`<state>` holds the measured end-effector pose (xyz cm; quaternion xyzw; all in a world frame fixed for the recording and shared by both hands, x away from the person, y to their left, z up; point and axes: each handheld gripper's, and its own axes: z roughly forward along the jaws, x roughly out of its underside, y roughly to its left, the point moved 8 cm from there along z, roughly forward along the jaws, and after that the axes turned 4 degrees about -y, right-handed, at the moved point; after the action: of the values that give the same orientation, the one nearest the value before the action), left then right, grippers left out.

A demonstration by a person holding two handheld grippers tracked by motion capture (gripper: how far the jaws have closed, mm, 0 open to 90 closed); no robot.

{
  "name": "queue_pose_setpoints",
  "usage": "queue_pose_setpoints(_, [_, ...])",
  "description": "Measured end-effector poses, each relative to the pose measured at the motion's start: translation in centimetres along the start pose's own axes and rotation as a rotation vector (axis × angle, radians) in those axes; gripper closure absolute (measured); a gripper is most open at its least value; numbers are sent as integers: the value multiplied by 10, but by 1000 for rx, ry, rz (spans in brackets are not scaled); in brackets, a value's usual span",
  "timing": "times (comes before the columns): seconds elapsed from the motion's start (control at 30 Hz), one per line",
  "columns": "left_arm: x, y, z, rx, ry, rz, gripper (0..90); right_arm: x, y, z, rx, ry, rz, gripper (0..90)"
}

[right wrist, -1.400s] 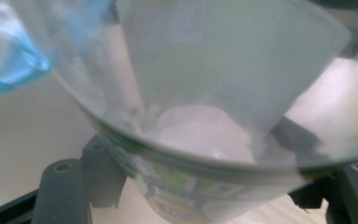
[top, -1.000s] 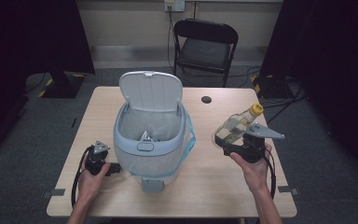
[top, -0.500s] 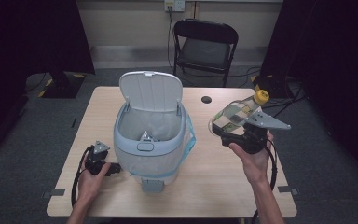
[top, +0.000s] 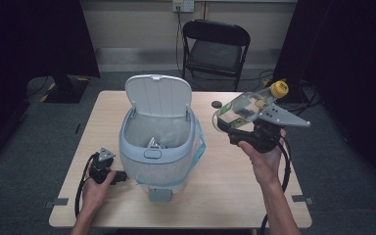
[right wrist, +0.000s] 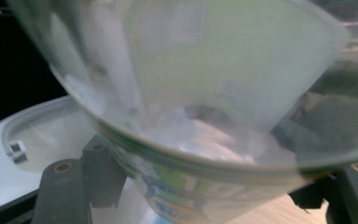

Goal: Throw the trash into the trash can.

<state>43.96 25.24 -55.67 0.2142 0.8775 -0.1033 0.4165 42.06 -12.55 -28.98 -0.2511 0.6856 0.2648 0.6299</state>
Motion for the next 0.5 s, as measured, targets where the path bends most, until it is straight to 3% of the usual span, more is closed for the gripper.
queue_pose_setpoints(0.27, [0,0,0,0,0,0,94,-19,20,10,-60,-42,8,280])
queue_pose_setpoints(0.5, [0,0,0,0,0,0,94,-36,33,14,-80,-60,-19,279])
